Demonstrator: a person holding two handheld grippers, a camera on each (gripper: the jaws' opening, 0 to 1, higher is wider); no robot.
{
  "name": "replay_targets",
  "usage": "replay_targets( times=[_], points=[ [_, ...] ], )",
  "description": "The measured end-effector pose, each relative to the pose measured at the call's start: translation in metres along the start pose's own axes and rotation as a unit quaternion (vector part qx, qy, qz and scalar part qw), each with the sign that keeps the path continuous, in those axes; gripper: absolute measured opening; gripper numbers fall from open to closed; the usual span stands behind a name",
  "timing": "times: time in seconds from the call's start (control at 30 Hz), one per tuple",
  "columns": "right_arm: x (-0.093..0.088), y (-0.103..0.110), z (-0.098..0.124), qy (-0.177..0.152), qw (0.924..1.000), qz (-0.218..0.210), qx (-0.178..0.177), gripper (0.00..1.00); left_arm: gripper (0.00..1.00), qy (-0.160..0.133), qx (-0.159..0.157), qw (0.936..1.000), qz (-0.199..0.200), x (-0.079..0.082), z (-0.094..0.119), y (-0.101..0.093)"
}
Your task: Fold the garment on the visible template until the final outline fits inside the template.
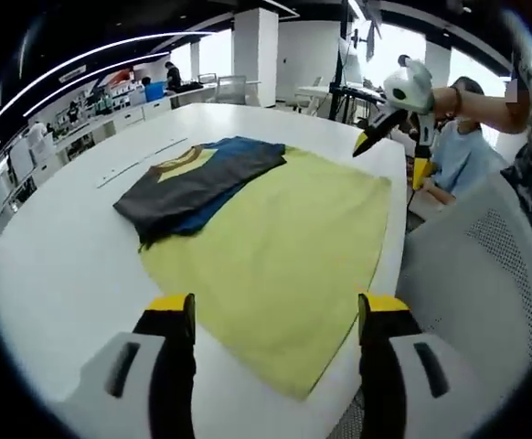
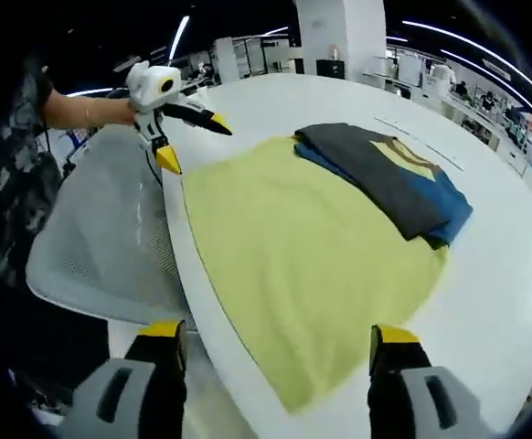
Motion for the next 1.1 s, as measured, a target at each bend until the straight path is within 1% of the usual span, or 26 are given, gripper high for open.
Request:
replay_targets(
  times=[0.1,0.2,0.27,0.3,0.37,0.47,0.57,0.63,0.7,0.8,0.87,0.9,0.93,1.0,1.03,1.1],
  points=[
    [-0.004,0.002,-0.003,0.004,1.0,0.004,0.007,0.75,0.6,0.013,-0.007,0.9998,-0.01,-0.007,-0.002,-0.004],
    [-0.01,0.0,-0.008,0.018,0.9998,0.013,0.002,0.71,0.55,0.02,-0.018,0.9995,-0.017,-0.011,-0.004,-0.01],
    [-0.014,-0.001,-0.009,0.026,0.9995,0.018,0.0,0.67,0.51,0.031,-0.028,0.9989,-0.024,-0.016,-0.005,-0.014],
    [-0.015,-0.001,-0.009,0.028,0.9994,0.022,-0.001,0.66,0.48,0.034,-0.041,0.9984,-0.022,-0.018,-0.005,-0.016],
    [-0.016,-0.002,-0.01,0.031,0.999,0.03,-0.009,0.62,0.43,0.038,-0.051,0.9979,-0.009,-0.023,-0.007,-0.017],
    [-0.019,-0.002,-0.011,0.042,0.9979,0.045,-0.019,0.58,0.41,0.046,-0.041,0.998,-0.015,-0.026,-0.007,-0.017],
    [-0.025,-0.001,-0.015,0.06,0.996,0.062,-0.021,0.54,0.4,0.05,-0.042,0.9976,-0.021,-0.029,-0.006,-0.019],
    [-0.027,-0.001,-0.016,0.065,0.9955,0.066,-0.023,0.49,0.39,0.054,-0.041,0.9972,-0.03,-0.031,-0.008,-0.02],
    [-0.03,-0.002,-0.016,0.07,0.9951,0.066,-0.023,0.45,0.39,0.066,-0.036,0.9963,-0.042,-0.034,-0.009,-0.02],
    [-0.033,-0.004,-0.017,0.075,0.9945,0.068,-0.025,0.44,0.38,0.074,-0.032,0.9956,-0.048,-0.038,-0.011,-0.02],
    [-0.035,-0.005,-0.017,0.08,0.9939,0.07,-0.028,0.44,0.36,0.081,-0.024,0.9947,-0.058,-0.04,-0.013,-0.018],
    [-0.037,-0.005,-0.017,0.083,0.9936,0.071,-0.029,0.43,0.35,0.091,-0.015,0.9932,-0.071,-0.041,-0.014,-0.017],
    [-0.038,-0.006,-0.017,0.086,0.9932,0.071,-0.032,0.42,0.34,0.093,-0.013,0.993,-0.071,-0.042,-0.015,-0.017],
    [-0.039,-0.008,-0.018,0.086,0.9932,0.071,-0.035,0.39,0.32,0.097,-0.011,0.9928,-0.069,-0.044,-0.015,-0.015],
    [-0.039,-0.008,-0.017,0.084,0.9934,0.07,-0.036,0.38,0.31,0.089,-0.006,0.9942,-0.06,-0.043,-0.015,-0.014],
    [-0.038,-0.008,-0.017,0.083,0.9938,0.066,-0.035,0.38,0.31,0.088,-0.01,0.994,-0.064,-0.043,-0.014,-0.014]
  ],
)
Point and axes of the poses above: the point that each gripper's makers call its tool centre point, and the gripper's own axes: z roughly backward along the fingers, y roughly to its left, x roughly out of its top, the point moved 6 cm from there along z, roughly backward along the fingers, and after that the axes turned 12 degrees about y, right-handed, at the moved point
